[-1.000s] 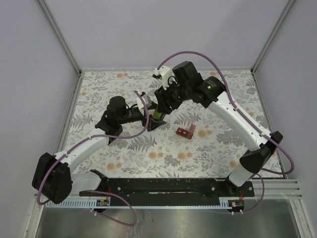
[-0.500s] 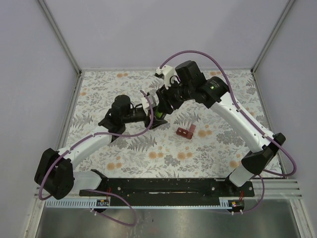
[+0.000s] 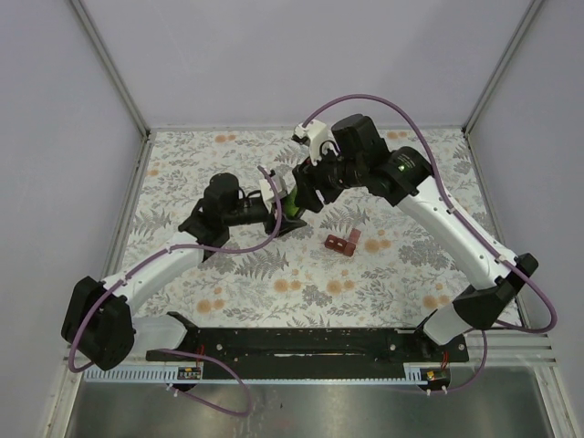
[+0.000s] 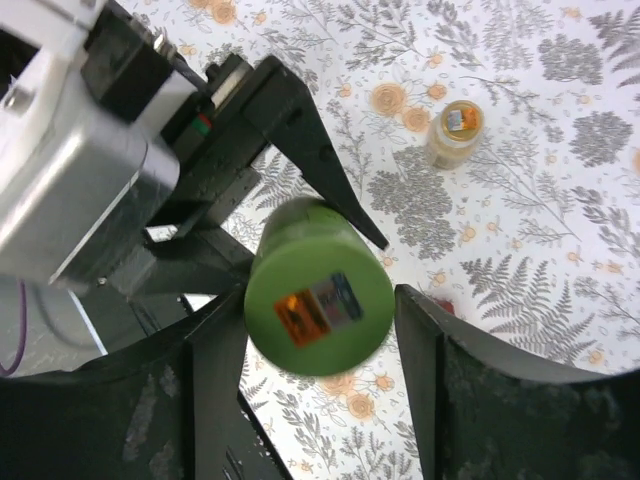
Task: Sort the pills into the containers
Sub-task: Unscrew the lid of the pill bottle.
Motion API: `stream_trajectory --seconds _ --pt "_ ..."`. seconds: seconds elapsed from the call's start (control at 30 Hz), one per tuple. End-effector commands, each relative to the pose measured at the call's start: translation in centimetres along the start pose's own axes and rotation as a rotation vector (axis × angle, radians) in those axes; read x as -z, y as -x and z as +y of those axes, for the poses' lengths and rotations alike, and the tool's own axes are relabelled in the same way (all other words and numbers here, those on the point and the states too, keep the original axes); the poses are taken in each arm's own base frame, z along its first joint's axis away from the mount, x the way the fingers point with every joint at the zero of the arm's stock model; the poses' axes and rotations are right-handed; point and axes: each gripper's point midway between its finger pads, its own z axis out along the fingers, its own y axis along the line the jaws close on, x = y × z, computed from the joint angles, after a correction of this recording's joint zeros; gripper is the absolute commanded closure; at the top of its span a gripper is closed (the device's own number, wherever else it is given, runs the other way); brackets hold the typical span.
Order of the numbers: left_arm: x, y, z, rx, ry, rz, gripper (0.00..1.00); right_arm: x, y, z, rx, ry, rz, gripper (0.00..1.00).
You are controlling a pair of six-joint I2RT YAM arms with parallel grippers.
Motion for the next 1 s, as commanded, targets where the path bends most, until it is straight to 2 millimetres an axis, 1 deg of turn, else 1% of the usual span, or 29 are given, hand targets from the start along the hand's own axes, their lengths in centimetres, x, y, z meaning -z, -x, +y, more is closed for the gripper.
stream_trajectory --seconds 0.0,0.13,0.3,0.43,0.73,0.97 --pt "1.0 2.4 1.0 -0.060 0.039 -0.042 1.00 4.0 1.9 -0.8 0.019 -0.073 -0.098 0.30" --pt "1.3 2.6 1.0 -0.058 0.043 -0.057 1.00 4.5 2.1 -0.8 0.013 -0.074 -0.110 0.25" --pt "1.3 2.5 1.1 -0.044 0.049 -0.045 1.00 4.6 2.2 -0.9 -0.015 -0.052 -0.116 0.23" --pt "1.5 2.6 1.5 -0.050 0.080 -0.039 1.00 3.7 1.9 -0.8 -0.051 -0.018 -0.096 0.24" --pt "1.8 2.9 3.3 -0.090 0.213 -0.007 1.00 1.4 2.5 -0.8 -0.186 0.062 -0.069 0.22" --pt "1.8 2.9 3.5 -0.120 0.258 0.011 1.00 0.5 3.1 -1.0 -0.242 0.106 -0.071 0.22"
